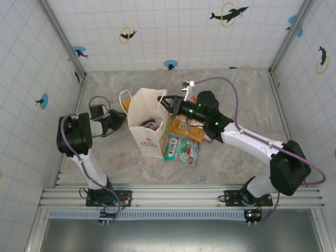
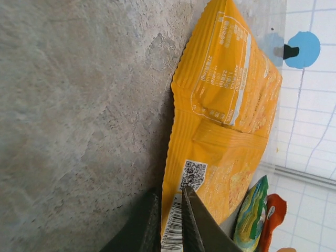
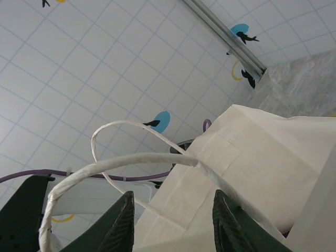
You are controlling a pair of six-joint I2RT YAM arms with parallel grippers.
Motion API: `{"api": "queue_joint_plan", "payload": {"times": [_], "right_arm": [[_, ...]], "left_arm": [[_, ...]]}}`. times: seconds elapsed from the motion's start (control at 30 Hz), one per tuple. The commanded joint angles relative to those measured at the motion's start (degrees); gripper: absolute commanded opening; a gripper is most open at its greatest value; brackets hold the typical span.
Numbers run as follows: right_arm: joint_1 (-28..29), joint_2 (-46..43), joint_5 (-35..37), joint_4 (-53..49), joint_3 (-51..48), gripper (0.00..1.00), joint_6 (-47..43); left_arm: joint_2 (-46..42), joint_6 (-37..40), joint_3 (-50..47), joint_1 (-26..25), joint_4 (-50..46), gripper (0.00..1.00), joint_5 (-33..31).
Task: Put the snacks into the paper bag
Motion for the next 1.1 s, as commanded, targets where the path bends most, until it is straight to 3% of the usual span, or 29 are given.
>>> {"api": "queue_joint_plan", "payload": {"times": [0.0, 0.07, 0.33, 0.63, 0.83, 1.07], "right_arm": [[-0.5, 0.2, -0.6, 1.9, 2.5, 0.43, -1.2], [-0.9, 0.0, -0.6, 2.0, 2.2, 0.43, -1.2], [-3.0, -3.1, 1.1, -0.2, 0.1, 0.43, -4.1], [-0.7, -7.2, 12.2, -12.4, 4.0, 0.59, -21.5], [0.9, -2.4, 16.7, -21.2, 13.4, 0.6, -32.3], [3.1, 2.9, 23.1, -27.2, 23.9, 0.61, -42.0]], "left_arm": [[2.6, -0.1, 0.4, -0.9, -0.1, 0.1, 0.0], [3.1, 0.1, 1.6, -1.3, -0.9, 0.0, 0.8], [-4.1, 12.7, 11.1, -1.5, -20.0, 0.0, -2.1], [-13.5, 17.6, 22.5, -1.5, -31.9, 0.0, -3.3], [-17.6, 19.1, 26.6, -2.2, -33.6, 0.0, -3.6], [-23.6, 21.7, 30.3, -4.2, -39.2, 0.0, -9.0]]}}
